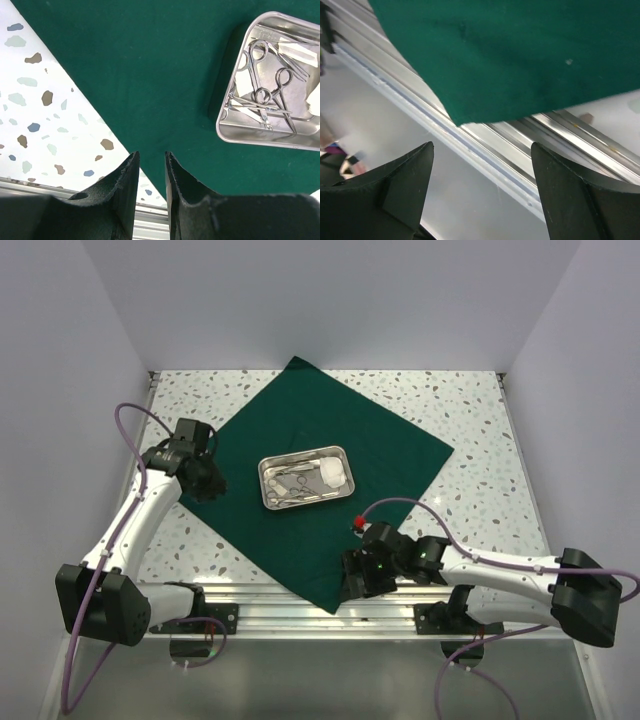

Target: Prepare the surgical pack

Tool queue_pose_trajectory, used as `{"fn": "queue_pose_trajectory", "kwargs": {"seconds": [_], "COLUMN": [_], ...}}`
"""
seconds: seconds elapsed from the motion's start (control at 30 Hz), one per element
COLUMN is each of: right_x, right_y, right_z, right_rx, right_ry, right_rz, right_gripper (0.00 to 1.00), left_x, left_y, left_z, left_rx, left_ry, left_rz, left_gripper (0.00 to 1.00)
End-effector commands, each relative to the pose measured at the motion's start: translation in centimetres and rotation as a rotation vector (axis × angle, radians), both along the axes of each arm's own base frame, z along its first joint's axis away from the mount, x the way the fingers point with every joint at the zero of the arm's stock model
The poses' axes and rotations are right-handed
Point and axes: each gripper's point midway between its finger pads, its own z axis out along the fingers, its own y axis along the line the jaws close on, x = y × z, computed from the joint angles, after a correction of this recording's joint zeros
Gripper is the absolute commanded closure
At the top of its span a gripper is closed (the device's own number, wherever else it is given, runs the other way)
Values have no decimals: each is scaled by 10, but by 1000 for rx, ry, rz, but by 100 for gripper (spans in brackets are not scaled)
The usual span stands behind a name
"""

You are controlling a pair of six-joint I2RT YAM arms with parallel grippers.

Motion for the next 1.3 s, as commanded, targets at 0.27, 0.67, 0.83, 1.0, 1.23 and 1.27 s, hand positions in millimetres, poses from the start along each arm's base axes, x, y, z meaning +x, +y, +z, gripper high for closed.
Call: {"fn": "queue_pose_trajectory", "kwargs": {"seconds": [0.27,0.67,0.83,1.0,1.23,1.27], "right_x": [6,36,42,41,116,127], "right_y": [38,59,64,71,76,75], "right_z": [-11,11,15,38,110,114], "right_rx": [216,312,328,318,355,361], "right_ry": [62,-5,1,8,-64,-61], "right_rz": [-108,-266,-306,-274,-336,-347], "right_gripper": [23,37,73,97,100,100], "left_x": [-7,-12,-12,-9,6,8], "left_y": [-3,-3,-3,1,10,11], "left_z": [5,8,11,24,58,60], "left_rx": [-22,-27,-28,-12,33,38], "left_ry": [-16,-26,-34,-64,-134,-138], "left_rz": [-17,-19,-18,-5,29,33], "left_gripper": [70,69,69,69,69,69]}}
